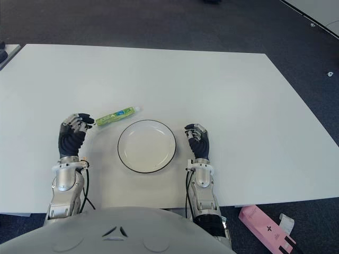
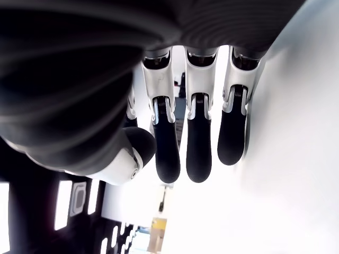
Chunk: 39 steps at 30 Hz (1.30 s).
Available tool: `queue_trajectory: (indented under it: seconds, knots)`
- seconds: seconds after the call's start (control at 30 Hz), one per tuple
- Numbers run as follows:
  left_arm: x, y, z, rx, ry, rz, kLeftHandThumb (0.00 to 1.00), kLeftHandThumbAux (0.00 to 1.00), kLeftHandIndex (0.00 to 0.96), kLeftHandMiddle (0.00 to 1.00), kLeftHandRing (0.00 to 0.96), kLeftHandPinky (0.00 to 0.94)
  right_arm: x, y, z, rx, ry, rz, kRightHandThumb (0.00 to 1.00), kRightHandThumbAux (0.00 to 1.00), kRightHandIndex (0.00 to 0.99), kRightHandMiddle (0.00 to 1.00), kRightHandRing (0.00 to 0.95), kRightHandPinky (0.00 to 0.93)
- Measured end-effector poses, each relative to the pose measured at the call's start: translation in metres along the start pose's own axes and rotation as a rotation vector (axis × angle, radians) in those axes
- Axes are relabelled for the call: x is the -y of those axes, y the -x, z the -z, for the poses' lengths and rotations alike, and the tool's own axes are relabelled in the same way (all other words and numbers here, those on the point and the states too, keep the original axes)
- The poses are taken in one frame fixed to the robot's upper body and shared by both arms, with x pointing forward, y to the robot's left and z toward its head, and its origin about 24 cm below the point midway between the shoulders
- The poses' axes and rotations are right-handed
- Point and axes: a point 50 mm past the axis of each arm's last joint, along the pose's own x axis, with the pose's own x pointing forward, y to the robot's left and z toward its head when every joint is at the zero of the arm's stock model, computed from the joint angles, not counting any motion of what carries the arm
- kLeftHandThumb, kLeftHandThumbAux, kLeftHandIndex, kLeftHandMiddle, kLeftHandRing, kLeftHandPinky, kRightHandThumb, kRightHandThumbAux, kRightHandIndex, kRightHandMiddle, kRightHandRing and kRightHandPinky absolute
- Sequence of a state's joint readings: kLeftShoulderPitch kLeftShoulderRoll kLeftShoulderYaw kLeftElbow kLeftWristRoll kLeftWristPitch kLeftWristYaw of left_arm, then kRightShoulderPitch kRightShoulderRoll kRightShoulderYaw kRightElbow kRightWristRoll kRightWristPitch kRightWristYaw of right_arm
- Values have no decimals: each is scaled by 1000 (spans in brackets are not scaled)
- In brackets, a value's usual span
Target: Put the toothpaste on the table into the plate.
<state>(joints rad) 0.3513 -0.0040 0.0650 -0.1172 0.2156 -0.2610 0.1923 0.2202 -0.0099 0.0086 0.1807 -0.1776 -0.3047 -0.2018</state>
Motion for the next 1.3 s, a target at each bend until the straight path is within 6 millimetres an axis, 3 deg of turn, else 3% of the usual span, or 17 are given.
queue_trajectory:
  seconds: [0.17, 0.3, 0.53, 0.63, 0.77, 0.9, 0.93, 1.03, 1.13, 1.3]
  knots:
    - [-7, -14, -11, 114, -188, 18, 699, 728, 421, 497, 455, 416, -1, 0, 0, -1, -2, -5, 695, 738, 420, 466, 448, 444]
    - [-9, -24, -21, 208, -367, 22, 699, 727, 425, 529, 500, 499, -2, -1, 0, 0, -3, -6, 694, 738, 420, 464, 444, 438]
    - [-7, -37, -31, 280, -535, 42, 708, 725, 429, 648, 645, 626, -3, -3, -1, 4, -6, -7, 696, 738, 421, 468, 449, 461]
    - [-6, -41, -35, 306, -570, 62, 784, 701, 402, 591, 651, 611, -3, -3, -1, 4, -6, -7, 696, 739, 420, 470, 455, 461]
    - [-6, -48, -41, 337, -638, 89, 819, 689, 396, 519, 563, 510, -4, -4, -1, 4, -5, -9, 695, 739, 419, 462, 453, 444]
    - [-5, -54, -47, 353, -704, 134, 709, 717, 406, 388, 404, 385, -4, -4, -1, 4, -5, -8, 693, 740, 418, 452, 443, 429]
    - [-4, -55, -48, 355, -720, 148, 550, 703, 318, 338, 352, 342, -4, -4, -1, 4, -5, -7, 692, 740, 418, 450, 440, 425]
    - [-3, -58, -51, 337, -767, 195, 394, 625, 190, 258, 272, 295, -4, -4, -1, 2, -6, -2, 693, 739, 418, 450, 438, 421]
    - [-2, -63, -53, 318, -816, 237, 427, 502, 118, 204, 226, 276, -4, -4, -2, 0, -9, 5, 694, 739, 418, 458, 445, 441]
    - [1, -76, -57, 316, -909, 283, 466, 396, 45, 155, 186, 257, -5, -4, -2, -1, -12, 6, 695, 738, 418, 459, 447, 445]
